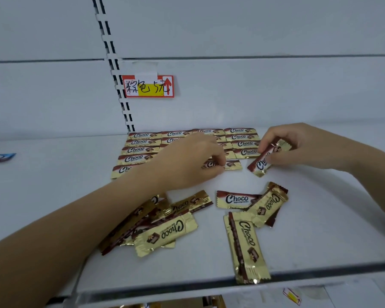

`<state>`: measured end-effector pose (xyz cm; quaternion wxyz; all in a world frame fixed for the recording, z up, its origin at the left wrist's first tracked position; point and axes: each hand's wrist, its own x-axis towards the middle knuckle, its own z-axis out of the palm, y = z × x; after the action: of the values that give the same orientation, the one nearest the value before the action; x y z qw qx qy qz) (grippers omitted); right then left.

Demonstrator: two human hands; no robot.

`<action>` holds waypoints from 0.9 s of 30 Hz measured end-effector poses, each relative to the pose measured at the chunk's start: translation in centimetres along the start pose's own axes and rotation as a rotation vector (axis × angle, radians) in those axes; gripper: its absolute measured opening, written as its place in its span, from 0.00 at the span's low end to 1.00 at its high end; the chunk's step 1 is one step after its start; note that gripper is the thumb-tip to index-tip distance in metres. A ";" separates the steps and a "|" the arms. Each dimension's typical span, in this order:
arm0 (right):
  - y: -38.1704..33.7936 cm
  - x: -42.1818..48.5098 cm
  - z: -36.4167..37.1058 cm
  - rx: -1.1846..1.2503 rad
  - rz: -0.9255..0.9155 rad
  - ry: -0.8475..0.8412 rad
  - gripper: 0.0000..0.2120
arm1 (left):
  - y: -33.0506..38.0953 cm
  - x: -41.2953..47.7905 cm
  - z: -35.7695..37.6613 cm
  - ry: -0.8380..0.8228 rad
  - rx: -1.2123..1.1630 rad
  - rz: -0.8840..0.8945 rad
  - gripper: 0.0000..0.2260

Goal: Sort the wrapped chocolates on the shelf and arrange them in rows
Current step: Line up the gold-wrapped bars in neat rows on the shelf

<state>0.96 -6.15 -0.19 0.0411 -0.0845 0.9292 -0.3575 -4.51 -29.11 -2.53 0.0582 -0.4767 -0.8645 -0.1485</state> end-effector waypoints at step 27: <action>-0.7 -0.3 0.0 0.065 -0.084 -0.168 0.10 | 1.0 0.0 -2.5 -0.144 -0.187 0.034 0.08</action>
<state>1.39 -6.63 0.28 0.1067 -0.1519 0.9060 -0.3804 -3.75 -29.43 0.03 -0.0464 -0.5038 -0.8407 -0.1930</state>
